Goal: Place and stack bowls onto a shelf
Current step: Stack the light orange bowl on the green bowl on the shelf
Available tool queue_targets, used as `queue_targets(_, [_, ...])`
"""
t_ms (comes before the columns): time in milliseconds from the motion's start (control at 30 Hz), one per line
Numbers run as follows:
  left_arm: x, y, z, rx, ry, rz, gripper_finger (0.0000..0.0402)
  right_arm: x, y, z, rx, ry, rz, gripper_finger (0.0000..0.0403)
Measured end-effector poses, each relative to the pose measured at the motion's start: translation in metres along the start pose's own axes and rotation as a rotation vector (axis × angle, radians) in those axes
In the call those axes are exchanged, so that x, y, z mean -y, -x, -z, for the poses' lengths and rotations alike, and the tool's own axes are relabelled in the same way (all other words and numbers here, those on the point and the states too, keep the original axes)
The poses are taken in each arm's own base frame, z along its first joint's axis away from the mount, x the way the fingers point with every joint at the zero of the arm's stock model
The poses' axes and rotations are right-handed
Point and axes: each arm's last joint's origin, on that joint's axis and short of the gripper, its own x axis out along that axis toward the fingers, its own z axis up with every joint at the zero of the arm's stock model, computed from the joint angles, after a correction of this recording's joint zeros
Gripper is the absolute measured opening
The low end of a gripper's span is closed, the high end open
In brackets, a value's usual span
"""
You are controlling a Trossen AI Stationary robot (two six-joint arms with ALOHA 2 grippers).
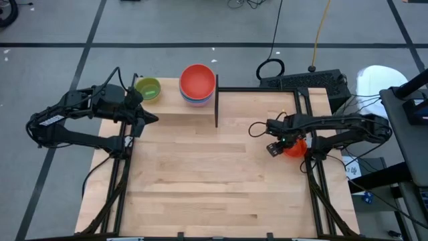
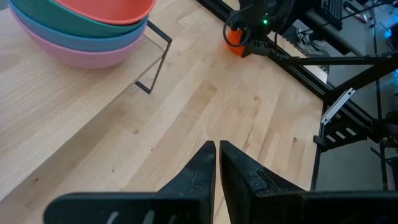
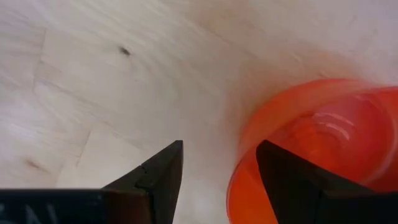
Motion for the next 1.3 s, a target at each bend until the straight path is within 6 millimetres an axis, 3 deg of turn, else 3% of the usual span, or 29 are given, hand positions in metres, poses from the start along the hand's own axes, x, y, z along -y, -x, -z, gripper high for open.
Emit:
queue_targets(233, [0.0, 0.0, 0.0, 0.0, -0.001, 0.0, 0.0026, 0.011, -0.014, 0.005, 0.01, -0.006, 0.091, 0.0177])
queue_targets(567, [0.0, 0.0, 0.0, 0.0, -0.001, 0.0, 0.0026, 0.009, -0.017, 0.002, 0.044, 0.053, 0.057, 0.0011])
queue_targets(733, [0.0, 0.0, 0.0, 0.0, -0.001, 0.0, 0.0026, -0.002, -0.008, -0.007, 0.12, 0.081, -0.009, 0.0015])
queue_targets(967, [0.0, 0.0, 0.0, 0.0, -0.001, 0.0, 0.0026, -0.03, 0.043, -0.025, 0.279, 0.172, -0.123, 0.0003])
queue_targets(1300, [0.0, 0.0, 0.0, 0.0, -0.017, 0.0, 0.0026, -0.064, 0.162, -0.038, 0.684, 0.34, -0.265, 0.0001])
